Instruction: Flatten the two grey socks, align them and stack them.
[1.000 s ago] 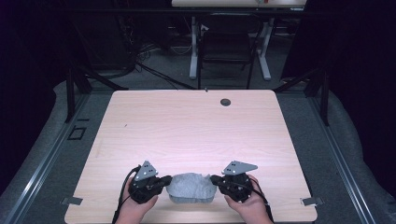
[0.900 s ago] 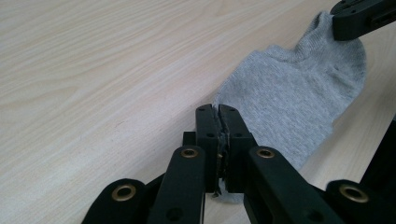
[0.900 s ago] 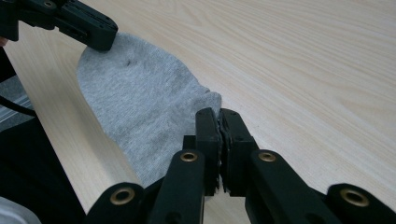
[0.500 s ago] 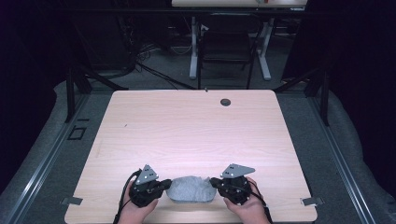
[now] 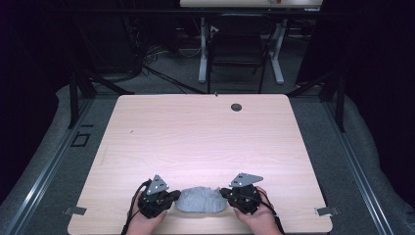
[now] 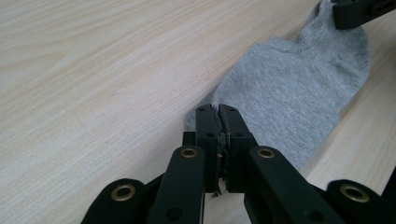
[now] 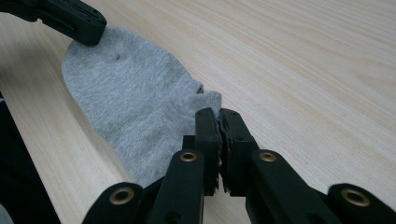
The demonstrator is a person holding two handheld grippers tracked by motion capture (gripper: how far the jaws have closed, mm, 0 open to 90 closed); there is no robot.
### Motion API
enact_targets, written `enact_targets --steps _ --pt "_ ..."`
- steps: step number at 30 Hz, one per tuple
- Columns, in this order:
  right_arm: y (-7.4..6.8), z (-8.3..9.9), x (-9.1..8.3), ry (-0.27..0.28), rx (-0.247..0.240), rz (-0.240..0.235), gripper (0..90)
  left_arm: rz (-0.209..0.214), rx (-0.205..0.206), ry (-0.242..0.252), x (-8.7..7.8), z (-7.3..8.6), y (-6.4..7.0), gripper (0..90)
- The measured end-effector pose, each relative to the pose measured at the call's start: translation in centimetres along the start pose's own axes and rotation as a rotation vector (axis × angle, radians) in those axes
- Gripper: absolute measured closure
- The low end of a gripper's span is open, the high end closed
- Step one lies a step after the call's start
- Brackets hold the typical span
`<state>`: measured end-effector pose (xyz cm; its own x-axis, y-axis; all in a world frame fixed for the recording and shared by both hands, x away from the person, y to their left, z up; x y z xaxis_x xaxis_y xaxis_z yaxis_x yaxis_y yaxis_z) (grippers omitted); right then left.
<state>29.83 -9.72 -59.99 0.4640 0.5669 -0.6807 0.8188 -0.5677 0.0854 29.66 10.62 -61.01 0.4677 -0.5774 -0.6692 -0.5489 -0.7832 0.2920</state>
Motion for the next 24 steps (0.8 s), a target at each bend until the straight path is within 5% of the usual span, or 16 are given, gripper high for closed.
enact_targets --steps 18,24 --pt "0.1 1.0 1.2 -0.043 0.003 -0.004 85.4 -0.012 -0.001 -0.033 1.0 0.6 -0.5 86.7" --pt "0.1 1.4 1.5 -0.054 -0.003 0.003 77.8 -0.015 0.000 -0.010 0.5 0.3 -0.5 81.2"
Point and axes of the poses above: each handheld gripper's, and its own axes: x roughly forward along the jaws, z roughly out of its underside, y roughly to its right, the point moved 8 cm from there along x, roughly forward along the jaws, and after that the axes turned 14 degrees about -x, right-handed, at the moved point
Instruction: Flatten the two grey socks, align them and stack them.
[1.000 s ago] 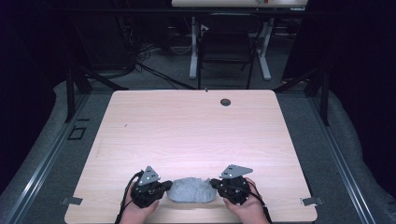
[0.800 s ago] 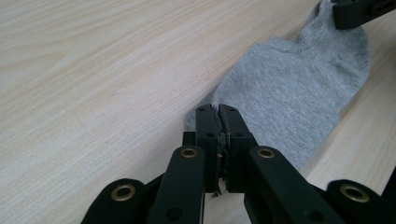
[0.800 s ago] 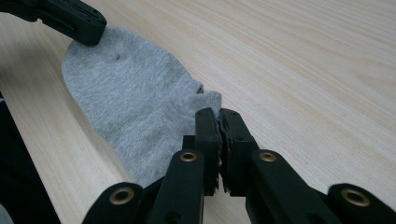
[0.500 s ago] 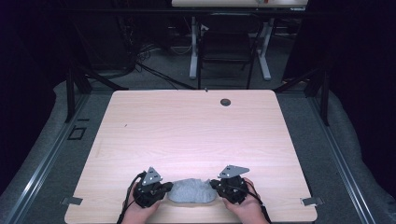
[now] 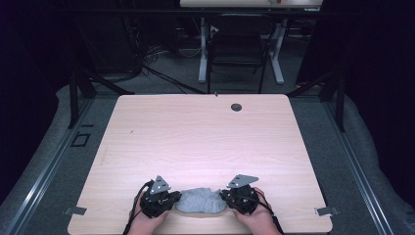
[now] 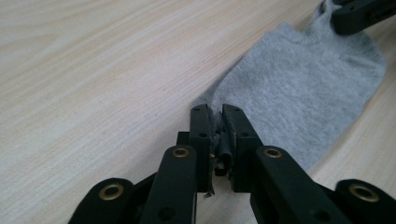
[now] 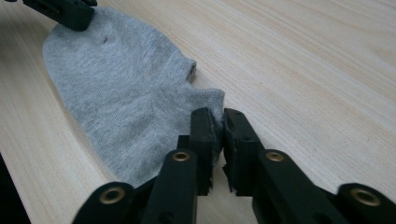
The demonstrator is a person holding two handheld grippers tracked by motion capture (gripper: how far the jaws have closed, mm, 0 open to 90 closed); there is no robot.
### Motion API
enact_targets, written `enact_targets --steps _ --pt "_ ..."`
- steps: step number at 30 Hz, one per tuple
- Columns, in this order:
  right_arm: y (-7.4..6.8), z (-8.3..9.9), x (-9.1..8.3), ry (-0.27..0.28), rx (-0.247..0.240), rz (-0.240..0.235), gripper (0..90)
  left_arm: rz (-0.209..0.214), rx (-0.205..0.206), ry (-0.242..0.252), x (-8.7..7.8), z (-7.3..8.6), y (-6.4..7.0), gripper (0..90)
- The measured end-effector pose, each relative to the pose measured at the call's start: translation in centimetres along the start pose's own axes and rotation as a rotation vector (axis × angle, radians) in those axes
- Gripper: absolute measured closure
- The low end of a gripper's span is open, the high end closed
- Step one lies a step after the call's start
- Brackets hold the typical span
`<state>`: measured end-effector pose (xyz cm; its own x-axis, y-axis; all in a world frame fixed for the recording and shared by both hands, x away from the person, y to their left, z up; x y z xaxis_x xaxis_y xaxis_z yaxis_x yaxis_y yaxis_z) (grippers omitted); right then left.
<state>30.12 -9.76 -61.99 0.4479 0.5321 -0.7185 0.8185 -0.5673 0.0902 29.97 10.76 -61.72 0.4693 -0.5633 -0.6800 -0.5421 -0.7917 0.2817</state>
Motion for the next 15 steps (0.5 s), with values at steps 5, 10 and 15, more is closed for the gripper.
enact_targets --steps 5,10,15 --pt "0.1 -0.7 -1.0 0.057 0.010 0.037 73.9 0.043 -0.017 0.061 -1.4 -1.0 0.7 73.2" --pt "-0.7 -2.0 -1.8 0.122 -0.003 0.028 69.8 0.052 0.010 0.053 -1.2 -0.8 1.7 69.0" --pt "-2.6 -2.8 -0.8 0.130 -0.105 -0.006 62.7 0.065 0.025 0.033 -0.2 -0.3 2.5 61.2"
Point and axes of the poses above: each handheld gripper's, and its own axes: x roughly forward along the jaws, z roughly out of its underside, y roughly to its right, the point moved 8 cm from there along x, roughly forward along the jaws, and after that the axes turned 14 degrees about -x, right-handed, at the moved point
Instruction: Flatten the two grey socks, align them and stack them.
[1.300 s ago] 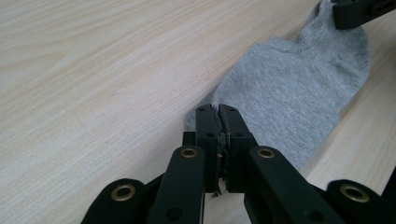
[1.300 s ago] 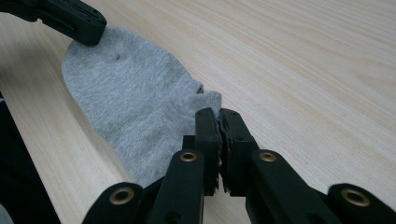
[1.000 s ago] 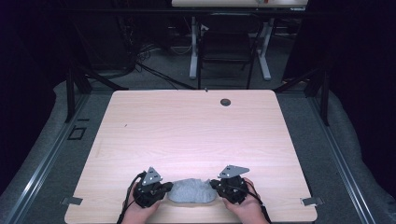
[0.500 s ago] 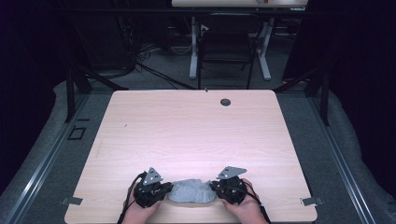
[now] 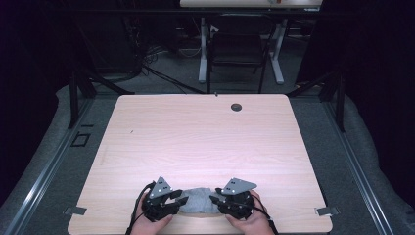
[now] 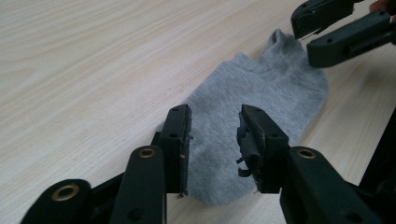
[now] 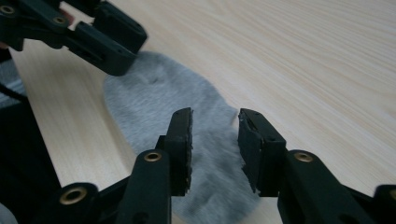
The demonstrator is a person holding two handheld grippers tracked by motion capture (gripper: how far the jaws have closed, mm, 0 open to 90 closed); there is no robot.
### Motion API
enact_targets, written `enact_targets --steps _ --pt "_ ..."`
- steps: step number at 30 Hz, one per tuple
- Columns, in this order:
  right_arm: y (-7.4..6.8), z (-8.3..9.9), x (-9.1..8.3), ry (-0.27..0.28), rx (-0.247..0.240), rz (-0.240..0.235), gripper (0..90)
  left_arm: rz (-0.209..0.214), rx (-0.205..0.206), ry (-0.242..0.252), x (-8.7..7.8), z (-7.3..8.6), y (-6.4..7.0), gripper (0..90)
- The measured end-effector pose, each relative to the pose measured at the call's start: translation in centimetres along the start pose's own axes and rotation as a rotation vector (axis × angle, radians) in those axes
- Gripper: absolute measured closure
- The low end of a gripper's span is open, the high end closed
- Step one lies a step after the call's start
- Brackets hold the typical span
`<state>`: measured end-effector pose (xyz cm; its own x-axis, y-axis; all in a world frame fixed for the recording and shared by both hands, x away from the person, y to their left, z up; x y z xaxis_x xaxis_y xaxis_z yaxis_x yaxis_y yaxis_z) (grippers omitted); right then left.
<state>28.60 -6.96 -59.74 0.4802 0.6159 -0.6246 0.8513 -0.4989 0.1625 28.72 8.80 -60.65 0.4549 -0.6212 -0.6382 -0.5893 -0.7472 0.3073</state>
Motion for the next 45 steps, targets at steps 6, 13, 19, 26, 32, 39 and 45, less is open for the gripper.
enact_targets --steps 6,13,19,26,32,39,45 --pt "-0.7 0.3 1.5 -0.035 -0.024 -0.029 59.4 -0.003 0.027 -0.020 0.6 0.5 0.1 57.4" --pt "-0.8 1.2 2.3 -0.068 -0.014 -0.050 58.5 -0.002 0.038 -0.056 1.1 1.3 -0.2 56.8" --pt "-0.7 2.1 2.3 -0.099 0.003 -0.060 59.4 -0.006 0.049 -0.063 1.4 1.8 -0.4 56.0" --pt "-0.5 2.6 2.3 -0.082 0.024 -0.078 60.9 0.011 0.045 -0.066 1.4 1.9 -0.6 56.2" --pt "-0.4 2.5 1.8 -0.077 0.005 -0.066 59.3 0.014 0.043 -0.067 1.5 1.9 -0.6 56.1" --pt "0.3 3.3 1.3 -0.099 0.037 -0.054 59.3 0.011 0.047 -0.066 1.5 1.8 -0.6 56.1" --pt "0.7 3.3 1.5 -0.099 0.046 -0.046 59.4 0.012 0.022 -0.055 1.8 1.4 -0.9 56.1"
Point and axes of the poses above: each handheld gripper's, and its own axes: x roughly forward along the jaws, z roughly out of its underside, y roughly to its right, the point moved 8 cm from there along x, roughly forward along the jaws, and after that the axes turned 14 degrees about -x, right-handed, at the moved point
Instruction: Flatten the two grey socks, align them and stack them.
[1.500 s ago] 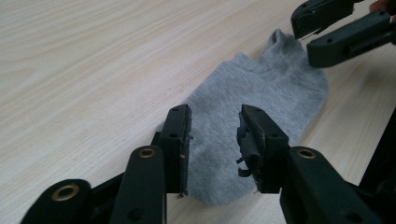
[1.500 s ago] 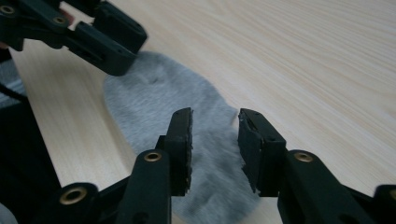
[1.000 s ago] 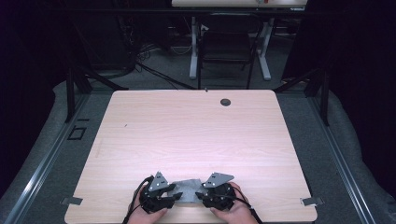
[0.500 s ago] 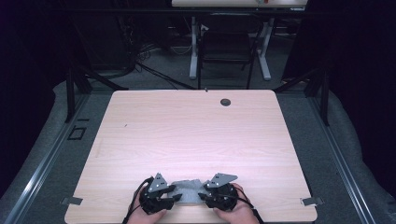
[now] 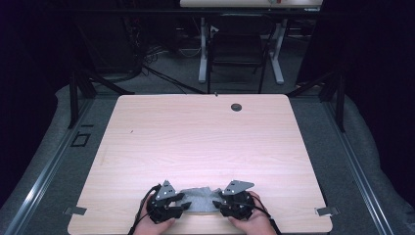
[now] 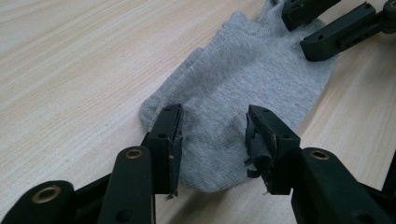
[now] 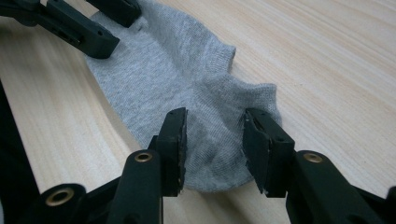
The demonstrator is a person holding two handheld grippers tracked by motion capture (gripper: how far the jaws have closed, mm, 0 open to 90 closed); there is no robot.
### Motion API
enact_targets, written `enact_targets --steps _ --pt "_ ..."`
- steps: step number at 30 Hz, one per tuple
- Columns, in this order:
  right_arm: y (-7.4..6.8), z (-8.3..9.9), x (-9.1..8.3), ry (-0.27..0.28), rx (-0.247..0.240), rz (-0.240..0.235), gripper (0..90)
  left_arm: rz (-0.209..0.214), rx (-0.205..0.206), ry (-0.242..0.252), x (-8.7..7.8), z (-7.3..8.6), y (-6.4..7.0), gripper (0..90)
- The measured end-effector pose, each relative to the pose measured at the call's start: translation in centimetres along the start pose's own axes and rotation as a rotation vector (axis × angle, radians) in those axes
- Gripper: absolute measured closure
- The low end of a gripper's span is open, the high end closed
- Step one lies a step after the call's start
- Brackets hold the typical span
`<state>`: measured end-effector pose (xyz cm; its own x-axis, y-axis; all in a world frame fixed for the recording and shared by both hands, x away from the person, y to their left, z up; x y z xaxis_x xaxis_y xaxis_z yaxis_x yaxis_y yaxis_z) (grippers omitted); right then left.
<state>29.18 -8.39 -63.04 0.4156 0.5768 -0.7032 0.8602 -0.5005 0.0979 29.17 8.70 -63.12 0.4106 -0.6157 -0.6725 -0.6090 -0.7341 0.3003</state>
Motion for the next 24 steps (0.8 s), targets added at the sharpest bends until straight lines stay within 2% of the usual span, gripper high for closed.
enact_targets --steps 3,5,13,16,19,24 --pt "0.3 -0.2 0.3 0.003 0.013 0.004 59.4 0.003 -0.020 -0.002 0.1 -0.3 -0.3 56.2" --pt "0.6 -0.3 0.3 -0.014 0.008 0.004 59.3 0.005 -0.035 -0.002 0.3 -0.6 -0.6 56.1" --pt "2.0 -1.1 1.2 -0.022 0.030 0.001 59.1 -0.027 -0.032 -0.005 1.0 -1.9 -1.8 56.1" --pt "2.7 -1.3 1.6 -0.027 0.029 0.006 58.9 -0.026 -0.025 -0.008 1.3 -2.3 -2.1 56.0" --pt "3.3 -1.6 1.9 -0.023 0.055 0.005 58.7 -0.023 -0.024 -0.009 1.5 -2.8 -2.5 55.9" --pt "4.4 -1.9 2.4 -0.023 0.072 0.014 58.6 -0.027 -0.052 0.007 2.0 -3.5 -3.1 56.0"
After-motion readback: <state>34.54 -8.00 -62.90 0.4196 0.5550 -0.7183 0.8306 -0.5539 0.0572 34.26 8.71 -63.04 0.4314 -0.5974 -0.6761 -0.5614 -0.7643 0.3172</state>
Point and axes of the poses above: each handheld gripper's, and its own axes: x roughly forward along the jaws, z roughly out of its underside, y roughly to its right, the point moved 8 cm from there along x, roughly forward along the jaws, and after that the axes turned 14 degrees about -x, right-handed, at the moved point
